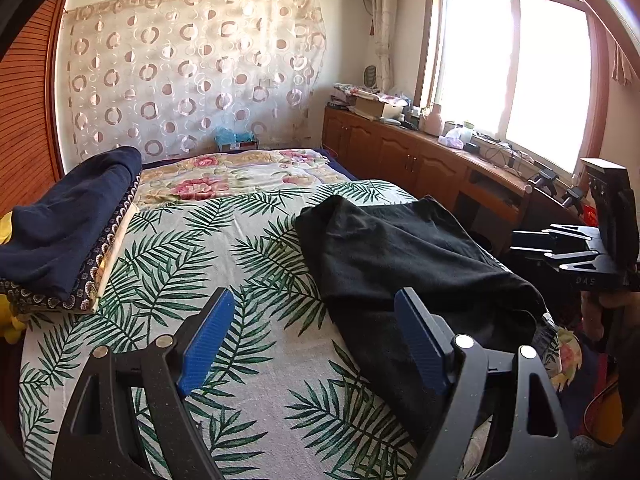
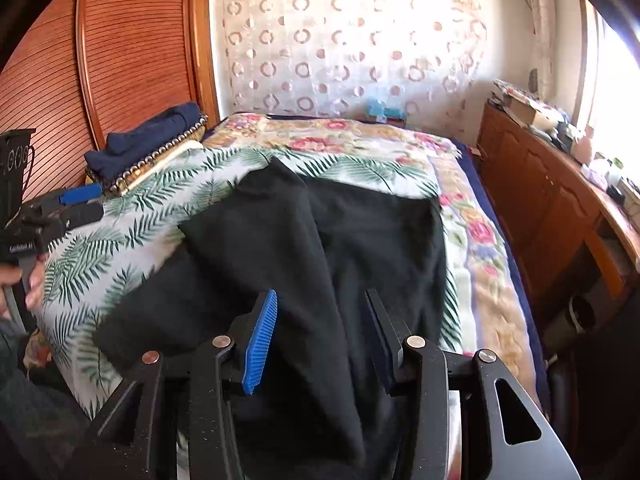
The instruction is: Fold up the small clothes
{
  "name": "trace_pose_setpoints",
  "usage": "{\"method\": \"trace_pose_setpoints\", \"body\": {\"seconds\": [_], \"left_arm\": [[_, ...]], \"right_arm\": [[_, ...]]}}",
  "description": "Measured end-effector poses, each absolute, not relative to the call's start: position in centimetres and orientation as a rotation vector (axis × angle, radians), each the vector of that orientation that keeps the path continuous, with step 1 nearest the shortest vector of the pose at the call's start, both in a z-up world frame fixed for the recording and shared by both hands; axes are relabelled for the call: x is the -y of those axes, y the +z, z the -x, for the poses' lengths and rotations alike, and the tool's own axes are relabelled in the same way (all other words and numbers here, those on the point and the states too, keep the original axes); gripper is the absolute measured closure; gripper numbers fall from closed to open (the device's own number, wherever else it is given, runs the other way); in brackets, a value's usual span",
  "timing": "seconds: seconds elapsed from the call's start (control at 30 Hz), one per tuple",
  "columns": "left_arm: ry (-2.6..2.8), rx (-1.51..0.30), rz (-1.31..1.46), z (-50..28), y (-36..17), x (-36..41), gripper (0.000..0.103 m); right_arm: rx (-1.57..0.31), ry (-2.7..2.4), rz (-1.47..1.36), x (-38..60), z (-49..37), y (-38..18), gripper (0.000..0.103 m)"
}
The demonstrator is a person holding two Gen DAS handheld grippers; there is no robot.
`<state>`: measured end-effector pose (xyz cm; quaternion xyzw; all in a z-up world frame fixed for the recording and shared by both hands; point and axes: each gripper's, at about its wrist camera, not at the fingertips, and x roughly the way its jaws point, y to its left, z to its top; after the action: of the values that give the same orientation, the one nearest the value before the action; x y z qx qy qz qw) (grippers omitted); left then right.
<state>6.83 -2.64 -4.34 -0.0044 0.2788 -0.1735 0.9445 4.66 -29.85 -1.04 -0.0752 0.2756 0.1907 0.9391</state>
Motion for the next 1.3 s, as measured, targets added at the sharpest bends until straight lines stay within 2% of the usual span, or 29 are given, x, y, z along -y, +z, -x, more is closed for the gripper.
{"method": "trace_pose_setpoints", "body": {"seconds": [0.5,0.9,0.97,1.0,1.03,1.3], "left_arm": [[-0.307,-0.564,0.036,-6.4,-4.7,0.6,0.020],[-0.308,-0.582,0.045,-6.3,-5.3,0.3,0.020],[-0.311,-0.586,0.045,-6.3,-5.4,0.4,0.020],[-0.313,-0.588,0.045,-6.3,-5.5,0.5,0.020],[-0.315,-0.589,0.045,-6.3,-5.5,0.6,0.020],[-0.333,-0.616,0.040,-6.6,-6.4,1.2,0.020]], "right_arm": [[-0.645,0.610,0.302,18.8,-11.9,-2.0,0.057],[-0.772,0.676,0.386,15.5,-17.2,-5.3,0.058],[-0.776,0.673,0.360,16.1,-17.6,-5.1,0.070],[-0.772,0.673,0.353,16.2,-17.7,-5.0,0.087],[-0.765,0.669,0.348,16.6,-17.8,-4.8,0.097],[-0.632,0.570,0.202,22.0,-17.5,-0.2,0.098]]}}
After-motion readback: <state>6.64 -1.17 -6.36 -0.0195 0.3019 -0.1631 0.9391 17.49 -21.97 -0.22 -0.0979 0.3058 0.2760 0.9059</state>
